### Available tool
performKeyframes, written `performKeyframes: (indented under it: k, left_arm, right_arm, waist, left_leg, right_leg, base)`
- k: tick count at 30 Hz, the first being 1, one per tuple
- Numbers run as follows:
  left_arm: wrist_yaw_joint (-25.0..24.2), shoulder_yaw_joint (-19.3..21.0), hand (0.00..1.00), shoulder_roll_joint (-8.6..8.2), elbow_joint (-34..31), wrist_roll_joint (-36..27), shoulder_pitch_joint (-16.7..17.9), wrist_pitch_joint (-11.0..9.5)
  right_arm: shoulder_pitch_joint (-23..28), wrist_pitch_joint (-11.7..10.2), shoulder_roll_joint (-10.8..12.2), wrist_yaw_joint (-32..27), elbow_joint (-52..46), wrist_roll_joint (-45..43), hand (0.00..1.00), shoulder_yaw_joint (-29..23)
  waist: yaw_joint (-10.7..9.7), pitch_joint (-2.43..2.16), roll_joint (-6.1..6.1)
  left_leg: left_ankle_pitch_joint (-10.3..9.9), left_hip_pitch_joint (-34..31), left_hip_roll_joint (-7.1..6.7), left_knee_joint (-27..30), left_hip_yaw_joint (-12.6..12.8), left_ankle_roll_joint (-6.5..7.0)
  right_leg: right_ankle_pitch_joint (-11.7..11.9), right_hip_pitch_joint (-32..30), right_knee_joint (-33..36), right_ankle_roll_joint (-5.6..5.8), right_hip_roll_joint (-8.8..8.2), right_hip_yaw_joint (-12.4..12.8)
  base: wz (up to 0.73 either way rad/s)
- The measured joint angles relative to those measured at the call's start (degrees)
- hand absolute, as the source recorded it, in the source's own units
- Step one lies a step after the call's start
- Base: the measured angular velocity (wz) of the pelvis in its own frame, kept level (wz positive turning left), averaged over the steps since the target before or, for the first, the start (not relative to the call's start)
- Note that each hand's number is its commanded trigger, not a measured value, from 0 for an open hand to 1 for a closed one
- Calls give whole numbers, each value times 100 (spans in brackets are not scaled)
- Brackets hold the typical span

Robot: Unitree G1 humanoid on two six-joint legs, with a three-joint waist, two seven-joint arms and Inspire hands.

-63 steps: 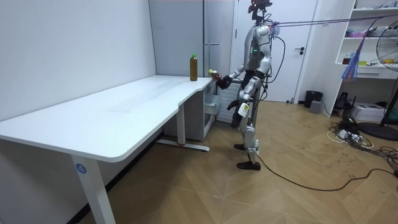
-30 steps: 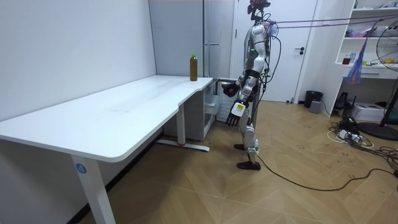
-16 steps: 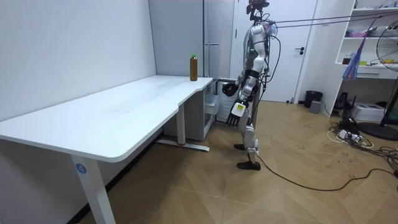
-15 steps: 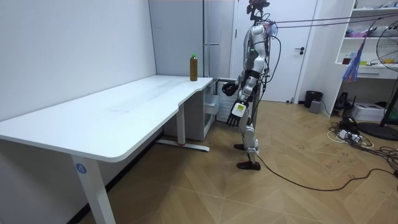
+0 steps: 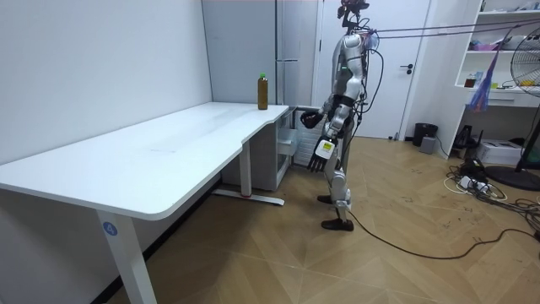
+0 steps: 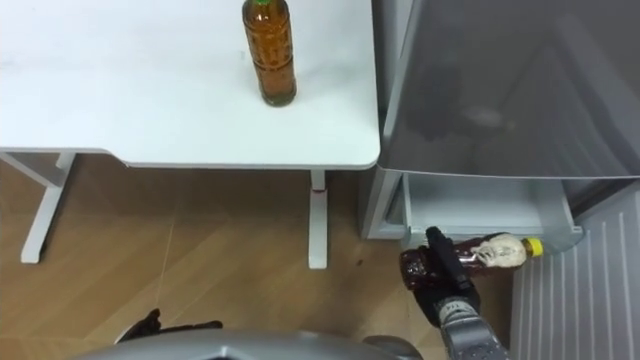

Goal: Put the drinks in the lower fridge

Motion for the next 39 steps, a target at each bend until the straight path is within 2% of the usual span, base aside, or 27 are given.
performKeyframes:
  k: [6,7,10,12,14,19,21,24,27,29,33,35,36,38,39]
  left_arm:
    - [-69,45,0,44,-24,189,-31,6]
    - [-64,45,0,72,-24,191,-50,25]
    - [-70,39,0,119,-19,307,-111,65]
    - [-117,28,0,168,22,314,-184,89]
    - [-167,28,0,244,77,456,-329,108]
    - [-224,-198,0,360,303,577,-609,186]
    - [-235,-228,0,367,337,579,-714,209]
    - [-330,-355,0,408,352,688,-1053,309]
    - [-448,-471,0,411,557,963,-1413,310]
    - [-467,-531,0,404,562,1038,-1540,311]
    - [-452,-701,0,408,557,1027,-1679,310]
    - [-454,-705,0,408,573,1029,-1792,367]
    - [-454,-709,0,408,570,1029,-1810,380]
    - [-456,-813,0,462,574,1022,-1870,410]
    - [-457,-823,0,469,574,1022,-1887,419]
  right_arm:
    - [-402,4,-147,63,303,171,100,-26]
    - [-557,12,-175,118,453,205,100,-44]
    - [-1013,31,-197,118,802,230,100,-335]
    - [-1351,29,-238,120,992,229,100,-442]
    - [-1822,19,-358,121,1368,250,100,-567]
    - [-2431,-43,-532,147,1762,483,100,-674]
    - [-2578,-43,-557,161,1935,457,100,-706]
    - [-2908,-35,-618,158,2166,404,100,-789]
    - [-3217,-2,-726,158,2238,401,100,-884]
    - [-3391,29,-819,158,2267,429,100,-911]
    - [-3552,100,-1017,153,2324,439,100,-914]
    - [-3799,161,-1157,149,2516,427,100,-922]
    - [-3838,175,-1184,146,2550,427,100,-926]
    - [-3992,221,-1216,140,2694,430,100,-930]
    - [-4007,221,-1222,126,2706,430,100,-930]
  waist:
    - [-9,-4,40]
    - [-11,-17,59]
    - [-11,-17,92]
    - [-15,-2,108]
    - [-3,34,126]
    - [30,68,100]
    - [26,73,99]
    - [33,83,111]
    - [70,119,132]
    - [84,153,133]
    - [152,177,118]
    - [153,196,95]
    - [156,199,91]
    - [159,244,30]
    - [159,249,23]
  left_leg:
    - [0,-273,-8,142,-90,0]
    - [0,-413,-9,196,-107,0]
    - [7,-747,-17,296,-153,6]
    - [26,-907,-16,342,-157,6]
    - [49,-1056,-18,375,-159,5]
    - [117,-1426,-56,385,-179,18]
    - [126,-1591,-67,412,-176,29]
    - [137,-2039,-81,558,-178,47]
    - [174,-2323,-112,593,-129,65]
    - [222,-2449,-147,594,-107,77]
    - [277,-2663,-220,597,-61,113]
    - [351,-2841,-292,596,-61,146]
    - [360,-2882,-303,597,-61,153]
    - [414,-2977,-336,598,-60,161]
    - [428,-3003,-348,598,-61,166]
  right_leg:
    - [4,-180,60,-9,-29,-92]
    - [12,-287,72,-20,-32,-102]
    - [36,-610,174,-43,-49,-114]
    - [62,-751,195,-60,-54,-118]
    - [76,-938,254,-77,-69,-123]
    - [102,-1354,361,-89,-123,-152]
    - [117,-1519,398,-92,-143,-160]
    - [167,-1947,501,-109,-174,-160]
    - [176,-2327,667,-114,-217,-115]
    - [181,-2510,765,-123,-270,-118]
    - [183,-2825,932,-126,-360,-110]
    - [185,-3055,1045,-124,-447,-106]
    - [186,-3106,1068,-123,-459,-99]
    - [195,-3220,1112,-121,-504,-104]
    - [195,-3246,1122,-121,-520,-111]
  base:
    - [7]
    - [7]
    - [3]
    - [0]
    - [0]
    - [2]
    - [0]
    - [0]
    - [-7]
    - [-5]
    - [-3]
    - [3]
    - [7]
    - [6]
    - [7]
